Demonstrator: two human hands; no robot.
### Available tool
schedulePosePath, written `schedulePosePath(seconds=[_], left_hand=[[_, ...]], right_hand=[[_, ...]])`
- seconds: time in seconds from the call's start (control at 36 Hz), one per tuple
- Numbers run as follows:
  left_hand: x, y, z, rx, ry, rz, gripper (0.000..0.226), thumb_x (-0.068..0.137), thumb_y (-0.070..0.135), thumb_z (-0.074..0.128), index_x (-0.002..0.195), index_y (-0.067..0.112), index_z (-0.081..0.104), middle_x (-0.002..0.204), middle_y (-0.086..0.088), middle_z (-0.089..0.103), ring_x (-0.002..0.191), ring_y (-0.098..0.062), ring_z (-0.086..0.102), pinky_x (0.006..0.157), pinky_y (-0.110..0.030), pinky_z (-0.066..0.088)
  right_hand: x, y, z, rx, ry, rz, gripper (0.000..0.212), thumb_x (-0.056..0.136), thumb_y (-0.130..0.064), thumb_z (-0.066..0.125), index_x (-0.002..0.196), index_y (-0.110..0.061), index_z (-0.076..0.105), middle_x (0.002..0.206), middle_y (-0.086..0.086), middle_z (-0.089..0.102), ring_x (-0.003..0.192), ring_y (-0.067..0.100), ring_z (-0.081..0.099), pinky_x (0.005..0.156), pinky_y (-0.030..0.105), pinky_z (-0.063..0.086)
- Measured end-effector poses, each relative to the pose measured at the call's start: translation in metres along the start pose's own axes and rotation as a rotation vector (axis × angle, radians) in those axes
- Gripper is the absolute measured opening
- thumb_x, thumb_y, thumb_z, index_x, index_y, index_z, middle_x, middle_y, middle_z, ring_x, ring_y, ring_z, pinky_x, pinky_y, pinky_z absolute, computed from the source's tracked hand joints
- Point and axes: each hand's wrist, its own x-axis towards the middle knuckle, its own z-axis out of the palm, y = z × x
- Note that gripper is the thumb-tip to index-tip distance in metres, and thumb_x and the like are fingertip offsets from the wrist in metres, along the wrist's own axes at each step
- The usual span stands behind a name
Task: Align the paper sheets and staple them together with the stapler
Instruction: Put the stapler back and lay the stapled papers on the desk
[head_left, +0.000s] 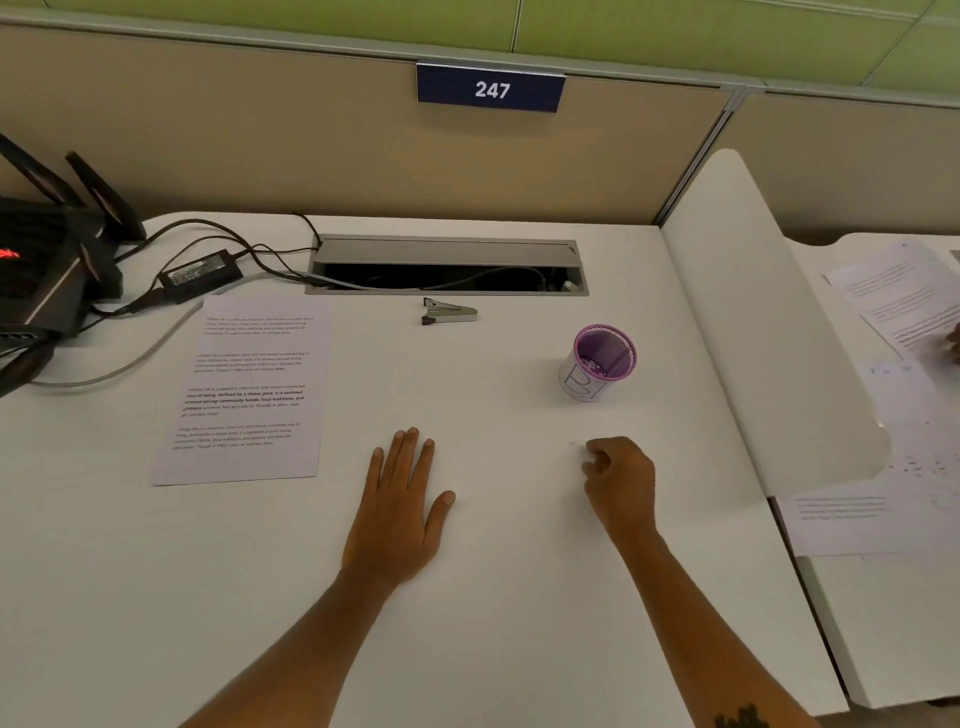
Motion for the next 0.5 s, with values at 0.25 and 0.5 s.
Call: schedulePosePath(seconds=[0.25,0.5], left_hand=[[0.0,0.001,-0.001,-0.005,0.001,0.002,0.073,0.109,0.055,0.025,0.168,0.013,0.02,0.178,-0.009,0.012,0.167,-0.024,0.003,0.135,-0.051,0.012],[0.001,0.001,0.0,-0.011,0.007,0.004,0.073,0.109,0.055,0.027,0.168,0.012,0.02,0.178,-0.01,0.012,0.167,-0.024,0.003,0.134,-0.052,0.013]], right_hand=[[0.018,-0.016,0.012,0.1,0.059,0.01,0.025,0.088,0.011,0.067,0.106,-0.002,0.078,0.108,0.013,0.078,0.1,0.028,0.073,0.092,0.027,0.053],[0.011,-0.007,0.018,-0.04,0.005,-0.084,0.035,0.09,0.015,0.059,0.12,0.003,0.072,0.12,0.018,0.073,0.114,0.036,0.063,0.099,0.033,0.046]])
